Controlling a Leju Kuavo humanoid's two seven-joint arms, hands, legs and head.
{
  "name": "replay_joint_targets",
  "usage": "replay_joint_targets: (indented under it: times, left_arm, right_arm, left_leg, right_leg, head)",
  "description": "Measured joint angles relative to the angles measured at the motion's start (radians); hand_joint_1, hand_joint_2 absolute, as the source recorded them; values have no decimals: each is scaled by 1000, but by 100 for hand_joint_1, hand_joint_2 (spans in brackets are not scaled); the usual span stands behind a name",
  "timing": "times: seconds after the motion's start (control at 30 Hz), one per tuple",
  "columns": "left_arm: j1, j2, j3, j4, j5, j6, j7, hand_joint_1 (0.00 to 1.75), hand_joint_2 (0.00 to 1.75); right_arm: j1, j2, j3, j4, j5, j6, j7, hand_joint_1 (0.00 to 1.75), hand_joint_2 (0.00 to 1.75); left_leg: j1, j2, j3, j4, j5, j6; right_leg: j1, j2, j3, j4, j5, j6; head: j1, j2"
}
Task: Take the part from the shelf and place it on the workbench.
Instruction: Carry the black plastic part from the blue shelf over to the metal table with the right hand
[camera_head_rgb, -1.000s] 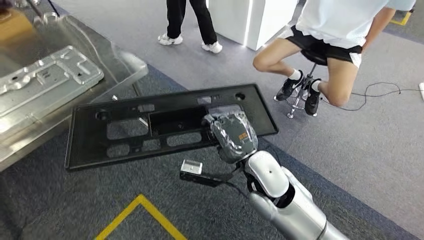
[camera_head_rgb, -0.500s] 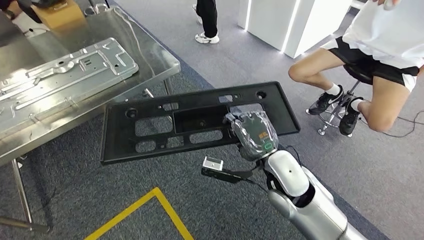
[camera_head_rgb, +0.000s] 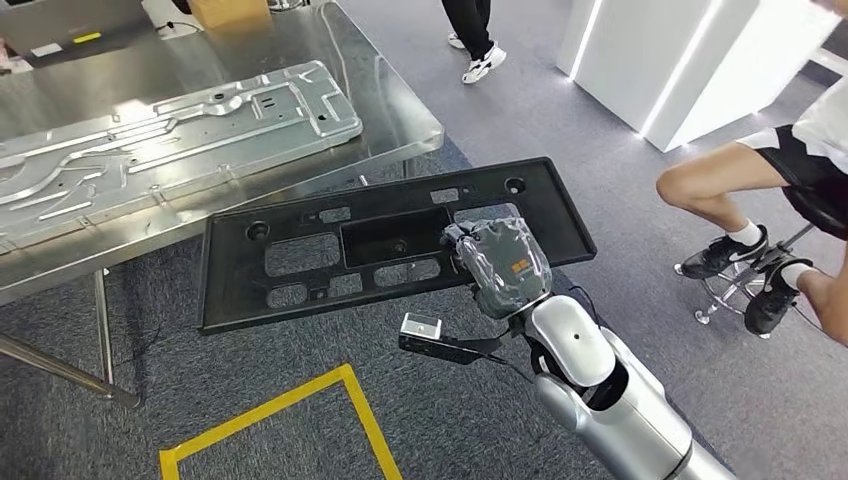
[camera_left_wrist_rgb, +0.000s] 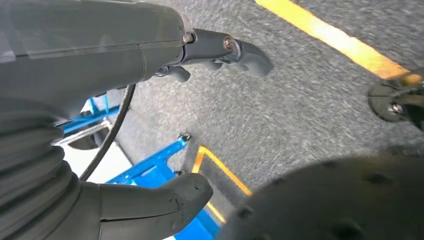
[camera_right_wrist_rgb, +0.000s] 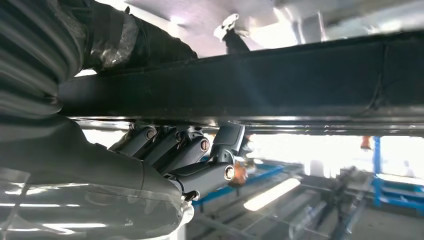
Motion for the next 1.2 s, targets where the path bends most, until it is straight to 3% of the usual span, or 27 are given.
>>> replay_joint_targets:
  times: [0.07, 0.1, 0.13, 0.17, 0.2, 0.27, 0.33, 0.4, 0.43, 0.5, 0.53, 0.6, 0.63, 0.67, 0.73, 0.8, 0.83, 0.9, 0.93, 1.0, 1.07, 1.1, 1.13, 1.17, 1.2]
  left_arm:
    - [-2, 0, 0, 0, -1, -1, 1, 0, 175]
    - [-3, 0, 0, 0, -2, -2, 0, 0, 175]
    - [-4, 0, 0, 0, -3, -4, 0, 0, 175]
    - [-4, 0, 0, 0, -3, -6, -1, 0, 175]
    - [-4, 0, 0, 0, -3, -8, -2, 0, 175]
    - [-3, -2, 0, 0, -2, -12, -6, 0, 175]
    - [-3, -4, 0, 0, -2, -13, -9, 0, 175]
    - [-2, -4, 0, 0, -5, -12, -10, 0, 175]
    - [-1, -4, -1, 0, -8, -10, -10, 0, 175]
    - [-1, -4, -2, 0, -16, -5, -10, 0, 175]
    - [-2, -4, -3, 0, -18, -2, -11, 0, 175]
    - [-6, -4, -3, 0, -21, 4, -12, 0, 175]
    - [-6, -4, -4, 0, -20, 6, -13, 0, 175]
    - [-5, -4, -4, 0, -19, 7, -14, 0, 175]
    - [-2, -4, -4, 0, -17, 8, -15, 0, 175]
    - [-1, -5, -4, 0, -14, 9, -16, 0, 175]
    - [-2, -5, -4, 0, -13, 10, -17, 0, 175]
    - [0, -5, -4, 0, -10, 9, -18, 0, 175]
    - [1, -5, -4, 0, -10, 9, -18, 0, 175]
    - [1, -5, -4, 0, -9, 9, -18, 0, 175]
    - [-2, -6, -4, 0, -9, 9, -18, 0, 175]
    - [-3, -6, -4, 0, -9, 9, -18, 0, 175]
    - [-4, -6, -4, 0, -9, 9, -18, 0, 175]
    - [-4, -6, -4, 0, -9, 9, -18, 0, 175]
    - [-4, -6, -4, 0, -9, 9, -18, 0, 175]
  right_arm:
    - [1, -3, 0, 2, 0, 0, 0, 175, 175]
    - [3, -4, 0, 3, 0, 0, -1, 175, 175]
    - [5, -6, 0, 5, 0, 0, -1, 175, 175]
    - [6, -7, 0, 7, 1, 0, -1, 175, 175]
    - [4, -7, 0, 8, 1, 0, -2, 175, 175]
    - [-3, -8, 0, 10, 2, 0, -2, 175, 175]
    - [-11, -6, 1, 13, 2, 0, -3, 175, 175]
    - [-20, -1, 2, 16, 2, 0, -3, 175, 175]
    - [-24, 3, 3, 17, 2, 0, -3, 175, 175]
    - [-32, 10, 4, 18, 3, 0, -3, 175, 175]
    - [-35, 11, 5, 19, 3, 0, -3, 175, 175]
    - [-34, 11, 5, 21, 2, -1, -3, 175, 175]
    - [-33, 10, 5, 23, 2, -1, -3, 175, 175]
    - [-31, 8, 5, 24, 2, -1, -3, 175, 175]
    - [-31, 4, 4, 24, 1, -1, -4, 175, 175]
    - [-32, 1, 1, 23, 0, 0, -4, 175, 175]
    - [-33, -1, -1, 23, 0, 0, -4, 175, 175]
    - [-35, -3, -3, 22, 0, 0, -7, 175, 175]
    - [-35, -3, -3, 21, 0, 0, -8, 175, 175]
    - [-37, -5, -4, 18, 0, 0, -9, 175, 175]
    - [-35, -9, -5, 17, 0, 0, -9, 175, 175]
    - [-33, -11, -5, 17, 0, 0, -9, 175, 175]
    - [-30, -14, -5, 17, 0, 1, -9, 175, 175]
    - [-28, -15, -5, 17, 0, 1, -9, 175, 175]
    - [-27, -16, -5, 17, 0, 1, -9, 175, 175]
  left_leg:
    - [0, -22, 3, -1, -2, 8]
    - [-1, -36, 4, 1, -3, 10]
    - [-2, -53, 5, 3, -5, 11]
    - [-3, -69, 6, 7, -8, 11]
    - [-4, -84, 8, 11, -12, 10]
    - [-3, -110, 8, 19, -19, 5]
    - [2, -133, 0, 23, -21, -5]
    - [6, -156, -7, 20, -20, -18]
    - [4, -145, -9, 23, -22, -25]
    - [1, -82, -32, 74, -52, -38]
    - [3, -43, -58, 128, -78, -45]
    - [11, -13, -125, 248, -125, -58]
    - [15, -9, -144, 277, -126, -64]
    - [19, -5, -144, 267, -107, -68]
    - [24, 18, -89, 148, -35, -73]
    - [17, 51, -34, 39, 6, -63]
    - [13, 57, -23, 18, 7, -54]
    - [10, 37, -24, 17, 2, -35]
    - [11, 26, -23, 15, 1, -28]
    - [15, 6, -16, 10, 1, -14]
    - [15, -15, -13, 8, -1, -3]
    - [13, -28, -12, 9, -2, 1]
    - [11, -43, -11, 10, -3, 2]
    - [9, -59, -9, 11, -5, 3]
    - [7, -75, -6, 12, -7, 4]
  right_leg:
    - [-2, 54, -72, 134, -55, -1]
    - [-1, 64, -109, 190, -68, -1]
    - [0, 68, -132, 215, -61, -2]
    - [1, 71, -137, 200, -32, -5]
    - [1, 79, -123, 148, 13, -9]
    - [0, 123, -78, 20, 83, -19]
    - [1, 152, -53, -42, 96, -25]
    - [1, 135, -46, -57, 92, -29]
    - [-1, 123, -39, -65, 93, -32]
    - [-7, 95, -21, -83, 94, -41]
    - [-6, 79, -14, -87, 92, -44]
    - [-6, 48, -5, -88, 85, -45]
    - [-7, 33, -1, -88, 81, -43]
    - [-8, 19, 3, -87, 76, -40]
    - [-12, -7, 16, -85, 64, -32]
    - [-9, -26, 25, -83, 53, -20]
    - [-5, -35, 29, -82, 49, -13]
    - [-2, -51, 36, -86, 43, -3]
    - [-3, -46, 40, -84, 38, 3]
    - [-8, 2, 23, -37, 4, 10]
    - [-9, 56, -43, 88, -56, 9]
    - [-8, 64, -84, 156, -79, 7]
    - [-7, 68, -116, 202, -84, 6]
    - [-6, 70, -131, 211, -67, 3]
    - [-6, 73, -125, 180, -30, -2]
  head:
    - [0, 0]
    - [0, 0]
    - [0, 0]
    - [0, 0]
    - [0, 0]
    - [0, 0]
    - [0, 0]
    - [1, 0]
    - [0, 0]
    - [-3, 0]
    - [-5, 0]
    - [-6, 0]
    - [-6, 0]
    - [-5, 0]
    - [-5, 0]
    - [-6, 0]
    - [-6, 0]
    - [-5, 0]
    - [-5, 0]
    - [-5, 0]
    - [-4, 0]
    - [-4, 0]
    - [-4, 0]
    - [-4, 0]
    - [-4, 0]
